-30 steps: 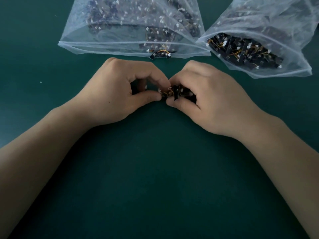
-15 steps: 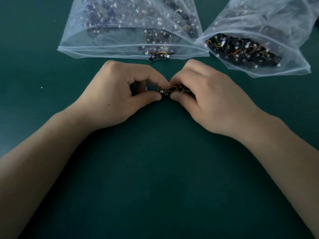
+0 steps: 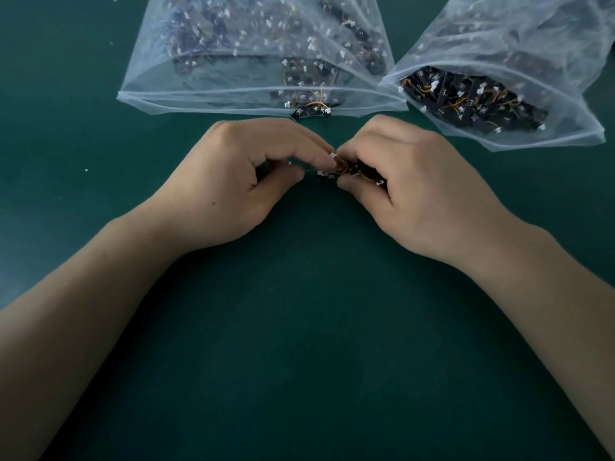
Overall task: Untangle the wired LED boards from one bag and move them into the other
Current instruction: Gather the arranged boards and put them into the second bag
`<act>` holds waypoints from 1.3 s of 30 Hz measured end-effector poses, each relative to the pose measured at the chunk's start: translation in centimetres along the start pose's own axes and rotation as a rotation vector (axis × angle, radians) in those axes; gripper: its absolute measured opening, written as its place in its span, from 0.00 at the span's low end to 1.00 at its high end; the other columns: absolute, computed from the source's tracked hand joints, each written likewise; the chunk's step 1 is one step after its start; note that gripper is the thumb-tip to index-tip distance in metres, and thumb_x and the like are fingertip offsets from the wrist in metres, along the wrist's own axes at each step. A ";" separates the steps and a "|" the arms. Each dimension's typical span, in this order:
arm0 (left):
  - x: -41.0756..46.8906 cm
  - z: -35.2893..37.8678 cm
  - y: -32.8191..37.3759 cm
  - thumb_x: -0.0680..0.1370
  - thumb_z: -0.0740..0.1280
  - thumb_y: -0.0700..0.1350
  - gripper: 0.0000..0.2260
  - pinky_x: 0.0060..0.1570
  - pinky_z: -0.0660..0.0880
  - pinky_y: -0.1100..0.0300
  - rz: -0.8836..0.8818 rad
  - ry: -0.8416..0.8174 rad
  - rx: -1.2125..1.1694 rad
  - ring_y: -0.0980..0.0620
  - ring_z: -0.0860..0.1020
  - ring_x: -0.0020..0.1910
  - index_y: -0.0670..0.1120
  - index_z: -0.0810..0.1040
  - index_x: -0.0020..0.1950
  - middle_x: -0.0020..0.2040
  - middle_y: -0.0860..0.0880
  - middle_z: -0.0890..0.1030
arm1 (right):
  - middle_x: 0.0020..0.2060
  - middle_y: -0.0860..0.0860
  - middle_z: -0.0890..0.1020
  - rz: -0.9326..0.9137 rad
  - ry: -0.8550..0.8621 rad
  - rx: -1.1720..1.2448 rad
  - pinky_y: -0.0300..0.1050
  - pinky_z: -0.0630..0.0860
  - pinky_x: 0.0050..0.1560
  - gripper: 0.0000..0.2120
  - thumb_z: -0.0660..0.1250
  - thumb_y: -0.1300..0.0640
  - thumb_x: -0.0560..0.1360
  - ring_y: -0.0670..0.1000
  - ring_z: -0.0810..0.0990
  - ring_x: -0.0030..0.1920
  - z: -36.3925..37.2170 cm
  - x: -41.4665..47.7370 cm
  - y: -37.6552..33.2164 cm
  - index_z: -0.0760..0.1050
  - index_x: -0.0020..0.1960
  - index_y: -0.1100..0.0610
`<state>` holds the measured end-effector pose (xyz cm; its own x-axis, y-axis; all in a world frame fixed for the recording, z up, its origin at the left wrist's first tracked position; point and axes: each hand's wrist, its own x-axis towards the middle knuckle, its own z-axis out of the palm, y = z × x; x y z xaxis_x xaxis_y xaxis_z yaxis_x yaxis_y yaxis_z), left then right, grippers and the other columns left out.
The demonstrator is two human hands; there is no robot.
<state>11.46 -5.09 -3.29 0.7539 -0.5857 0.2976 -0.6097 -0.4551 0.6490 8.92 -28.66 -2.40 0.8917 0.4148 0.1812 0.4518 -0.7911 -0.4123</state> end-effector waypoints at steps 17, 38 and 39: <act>-0.1 0.0 -0.4 0.78 0.70 0.45 0.31 0.43 0.72 0.68 -0.110 0.027 -0.016 0.48 0.80 0.41 0.60 0.65 0.79 0.66 0.62 0.78 | 0.52 0.49 0.80 0.046 0.090 0.015 0.53 0.76 0.54 0.09 0.69 0.56 0.82 0.52 0.78 0.51 0.0 0.3 1.3 0.81 0.60 0.58; -0.4 0.0 -0.3 0.79 0.73 0.43 0.28 0.43 0.70 0.72 -0.125 -0.016 0.035 0.49 0.78 0.42 0.55 0.70 0.77 0.67 0.59 0.78 | 0.46 0.48 0.77 0.342 0.372 -0.309 0.53 0.75 0.52 0.12 0.66 0.66 0.76 0.56 0.78 0.52 -3.7 0.5 5.0 0.77 0.49 0.48; -0.4 0.1 -0.3 0.79 0.73 0.44 0.27 0.43 0.70 0.72 -0.125 -0.017 0.039 0.49 0.78 0.42 0.55 0.71 0.77 0.67 0.59 0.77 | 0.41 0.45 0.75 0.355 0.337 -0.305 0.52 0.76 0.47 0.14 0.65 0.67 0.76 0.55 0.78 0.48 -3.7 0.6 4.8 0.78 0.48 0.48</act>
<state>11.36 -4.78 -3.63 0.8207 -0.5340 0.2034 -0.5203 -0.5512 0.6522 11.70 -33.89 -0.95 0.9273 -0.0265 0.3734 0.0658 -0.9704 -0.2323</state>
